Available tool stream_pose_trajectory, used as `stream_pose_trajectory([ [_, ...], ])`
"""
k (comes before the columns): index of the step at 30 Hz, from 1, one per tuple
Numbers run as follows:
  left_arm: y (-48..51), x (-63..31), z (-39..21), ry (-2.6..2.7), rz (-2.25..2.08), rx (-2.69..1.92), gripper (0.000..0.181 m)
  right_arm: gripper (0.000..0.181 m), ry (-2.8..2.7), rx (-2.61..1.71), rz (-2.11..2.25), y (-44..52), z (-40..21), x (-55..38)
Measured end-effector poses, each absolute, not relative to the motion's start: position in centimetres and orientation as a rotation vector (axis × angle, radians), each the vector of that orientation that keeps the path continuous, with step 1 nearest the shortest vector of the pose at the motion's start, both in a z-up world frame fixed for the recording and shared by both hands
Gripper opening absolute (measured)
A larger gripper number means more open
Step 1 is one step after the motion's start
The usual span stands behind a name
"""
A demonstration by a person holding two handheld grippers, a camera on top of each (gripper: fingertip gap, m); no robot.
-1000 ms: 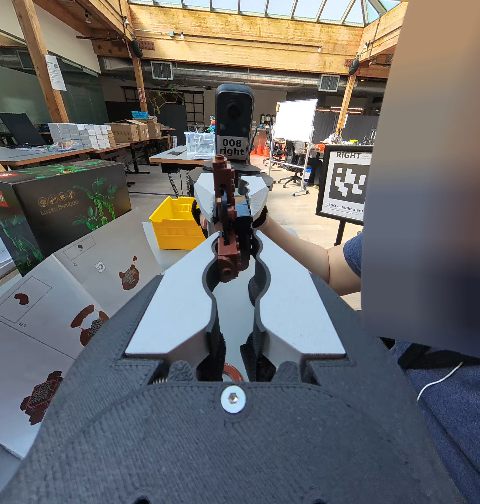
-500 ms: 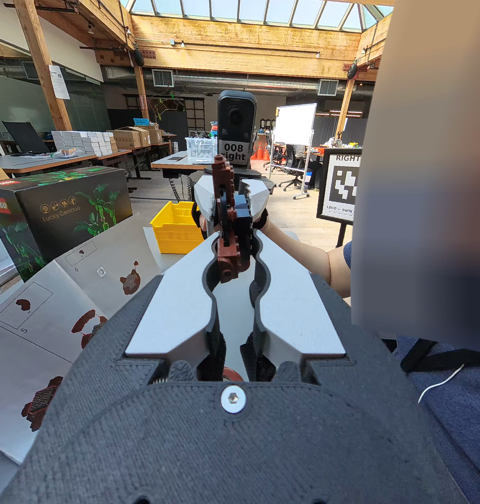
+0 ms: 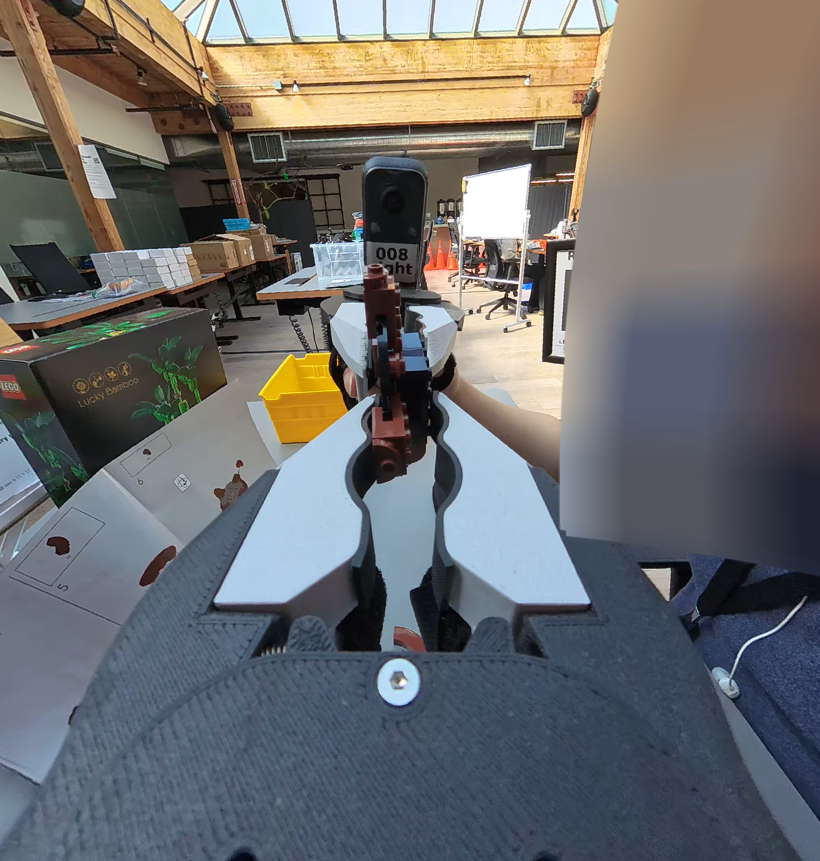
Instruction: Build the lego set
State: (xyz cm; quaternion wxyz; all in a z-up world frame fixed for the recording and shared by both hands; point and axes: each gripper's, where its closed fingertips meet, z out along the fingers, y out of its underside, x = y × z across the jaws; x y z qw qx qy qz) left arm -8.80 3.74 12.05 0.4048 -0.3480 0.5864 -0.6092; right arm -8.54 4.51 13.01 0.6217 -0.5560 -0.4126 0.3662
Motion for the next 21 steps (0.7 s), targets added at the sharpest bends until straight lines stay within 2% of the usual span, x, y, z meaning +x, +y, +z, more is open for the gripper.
stream_pose_trajectory([
  [21, 3.67, -9.22, 11.95, 1.512, -1.496, -0.849, 0.018, 0.02, -0.973, -1.284, 0.784, 4.38, 12.87, -8.92],
])
